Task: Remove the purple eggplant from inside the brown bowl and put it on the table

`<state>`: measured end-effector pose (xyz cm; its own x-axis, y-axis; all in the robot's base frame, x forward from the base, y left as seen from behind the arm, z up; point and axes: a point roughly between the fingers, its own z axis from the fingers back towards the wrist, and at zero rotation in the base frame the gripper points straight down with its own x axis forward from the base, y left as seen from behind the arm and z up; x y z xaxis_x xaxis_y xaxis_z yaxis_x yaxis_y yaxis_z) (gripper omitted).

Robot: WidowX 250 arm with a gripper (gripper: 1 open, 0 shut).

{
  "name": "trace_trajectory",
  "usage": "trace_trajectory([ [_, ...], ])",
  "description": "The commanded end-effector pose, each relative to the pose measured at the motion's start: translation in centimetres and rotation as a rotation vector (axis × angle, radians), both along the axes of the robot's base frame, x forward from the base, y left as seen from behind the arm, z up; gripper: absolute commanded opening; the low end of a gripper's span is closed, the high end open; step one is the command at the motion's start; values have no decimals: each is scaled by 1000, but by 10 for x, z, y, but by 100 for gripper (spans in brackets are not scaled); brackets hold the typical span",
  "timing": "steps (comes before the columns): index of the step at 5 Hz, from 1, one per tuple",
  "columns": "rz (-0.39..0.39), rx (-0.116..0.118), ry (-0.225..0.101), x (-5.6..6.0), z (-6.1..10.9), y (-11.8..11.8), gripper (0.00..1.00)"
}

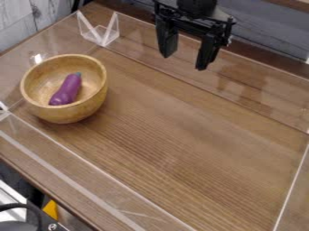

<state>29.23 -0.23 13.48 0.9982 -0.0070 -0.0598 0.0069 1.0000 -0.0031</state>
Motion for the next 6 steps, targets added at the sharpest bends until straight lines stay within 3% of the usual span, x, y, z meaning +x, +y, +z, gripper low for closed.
trace_trajectory([
  [1,10,-2,18,-9,-4,-2,100],
  [3,85,-1,10,-23,10,26,100],
  [4,193,-8,3,-39,8,56,100],
  [5,288,2,-15,-53,3,96,100],
  [6,339,8,-27,-62,3,130,100],
])
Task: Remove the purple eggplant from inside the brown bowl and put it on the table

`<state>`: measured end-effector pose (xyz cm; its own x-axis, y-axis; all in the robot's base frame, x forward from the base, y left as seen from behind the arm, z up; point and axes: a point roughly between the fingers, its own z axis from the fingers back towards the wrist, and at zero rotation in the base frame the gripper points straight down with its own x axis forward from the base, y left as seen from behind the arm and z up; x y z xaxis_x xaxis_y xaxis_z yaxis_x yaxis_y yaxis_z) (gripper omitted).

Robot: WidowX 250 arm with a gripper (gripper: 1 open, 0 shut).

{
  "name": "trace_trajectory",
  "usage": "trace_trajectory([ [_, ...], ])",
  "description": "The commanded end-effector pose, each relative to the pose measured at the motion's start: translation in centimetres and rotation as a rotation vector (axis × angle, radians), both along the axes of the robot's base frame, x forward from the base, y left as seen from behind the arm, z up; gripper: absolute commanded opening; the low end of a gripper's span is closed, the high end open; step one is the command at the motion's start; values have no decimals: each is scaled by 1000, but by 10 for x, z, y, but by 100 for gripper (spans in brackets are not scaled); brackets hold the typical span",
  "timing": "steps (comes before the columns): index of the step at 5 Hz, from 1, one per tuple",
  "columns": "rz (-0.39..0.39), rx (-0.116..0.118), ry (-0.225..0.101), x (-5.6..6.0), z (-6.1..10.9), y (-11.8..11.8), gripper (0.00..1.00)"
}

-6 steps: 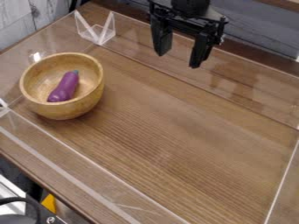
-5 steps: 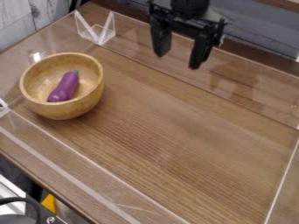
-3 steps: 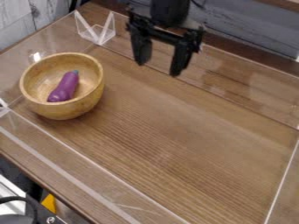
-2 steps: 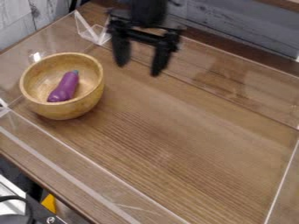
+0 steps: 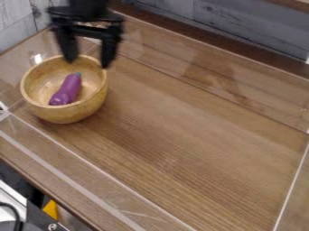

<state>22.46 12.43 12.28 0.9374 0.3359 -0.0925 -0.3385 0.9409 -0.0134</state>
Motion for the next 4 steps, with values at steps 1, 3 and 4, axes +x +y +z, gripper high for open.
trace_trajectory([
  [1,31,49,-59,0,9,33,100],
  [3,26,61,-50,2,6,37,100],
  [4,14,62,-46,2,-8,41,100],
])
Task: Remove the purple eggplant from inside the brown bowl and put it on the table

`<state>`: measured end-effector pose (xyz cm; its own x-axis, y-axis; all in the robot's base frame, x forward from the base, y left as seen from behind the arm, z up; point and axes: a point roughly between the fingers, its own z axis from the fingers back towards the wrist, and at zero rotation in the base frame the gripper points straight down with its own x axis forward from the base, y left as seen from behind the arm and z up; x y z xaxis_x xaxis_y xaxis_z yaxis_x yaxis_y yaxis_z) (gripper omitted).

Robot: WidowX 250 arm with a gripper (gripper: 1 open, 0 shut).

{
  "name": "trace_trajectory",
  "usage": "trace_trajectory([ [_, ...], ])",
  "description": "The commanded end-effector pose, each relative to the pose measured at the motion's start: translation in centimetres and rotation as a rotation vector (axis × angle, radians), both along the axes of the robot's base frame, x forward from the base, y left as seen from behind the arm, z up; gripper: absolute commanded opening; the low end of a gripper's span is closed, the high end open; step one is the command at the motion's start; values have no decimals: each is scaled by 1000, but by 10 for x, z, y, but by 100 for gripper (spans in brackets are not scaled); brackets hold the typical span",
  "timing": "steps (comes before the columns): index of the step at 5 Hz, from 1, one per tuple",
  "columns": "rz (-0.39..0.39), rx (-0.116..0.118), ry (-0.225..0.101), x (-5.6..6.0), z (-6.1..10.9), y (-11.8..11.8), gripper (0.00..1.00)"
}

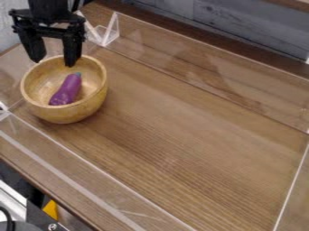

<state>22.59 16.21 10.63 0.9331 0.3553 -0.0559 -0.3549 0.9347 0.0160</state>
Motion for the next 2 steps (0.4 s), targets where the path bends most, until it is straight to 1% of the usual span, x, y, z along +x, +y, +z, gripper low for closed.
trace_trajectory([
  [1,-14,21,-21,0,-8,9,100],
  [2,-8,14,-20,-5,-15,19,100],
])
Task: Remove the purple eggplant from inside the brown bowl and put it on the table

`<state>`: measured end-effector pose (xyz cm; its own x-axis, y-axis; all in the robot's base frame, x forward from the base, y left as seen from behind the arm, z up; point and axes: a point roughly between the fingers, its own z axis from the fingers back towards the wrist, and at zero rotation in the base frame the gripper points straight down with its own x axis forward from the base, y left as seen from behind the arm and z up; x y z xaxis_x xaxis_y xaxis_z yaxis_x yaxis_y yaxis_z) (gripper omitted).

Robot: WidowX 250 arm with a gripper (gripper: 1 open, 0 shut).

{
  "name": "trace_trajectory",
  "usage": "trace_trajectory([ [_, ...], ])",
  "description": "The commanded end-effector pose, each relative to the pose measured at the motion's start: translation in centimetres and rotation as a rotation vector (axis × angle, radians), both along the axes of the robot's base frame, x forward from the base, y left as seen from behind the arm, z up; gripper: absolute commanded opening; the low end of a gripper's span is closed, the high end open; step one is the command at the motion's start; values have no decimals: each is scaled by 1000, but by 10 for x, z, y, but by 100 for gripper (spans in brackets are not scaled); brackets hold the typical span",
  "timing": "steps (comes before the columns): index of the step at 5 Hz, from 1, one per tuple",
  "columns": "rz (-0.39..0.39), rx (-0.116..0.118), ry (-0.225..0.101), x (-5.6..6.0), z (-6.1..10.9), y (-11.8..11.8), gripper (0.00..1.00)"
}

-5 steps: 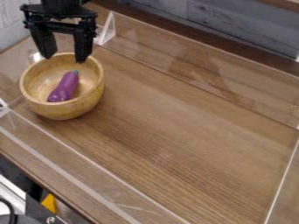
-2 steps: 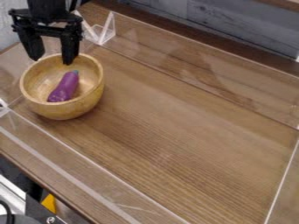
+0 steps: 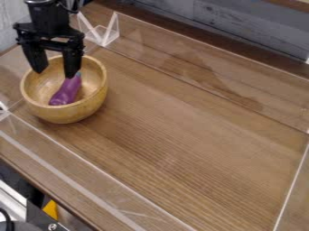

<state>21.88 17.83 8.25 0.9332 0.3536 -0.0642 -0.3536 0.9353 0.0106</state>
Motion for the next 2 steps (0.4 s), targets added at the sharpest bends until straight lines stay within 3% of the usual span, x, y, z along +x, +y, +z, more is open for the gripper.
trace_trajectory([
  [1,-2,20,-20,-1,7,10,0],
  [2,53,25,-10,2,1,8,0],
])
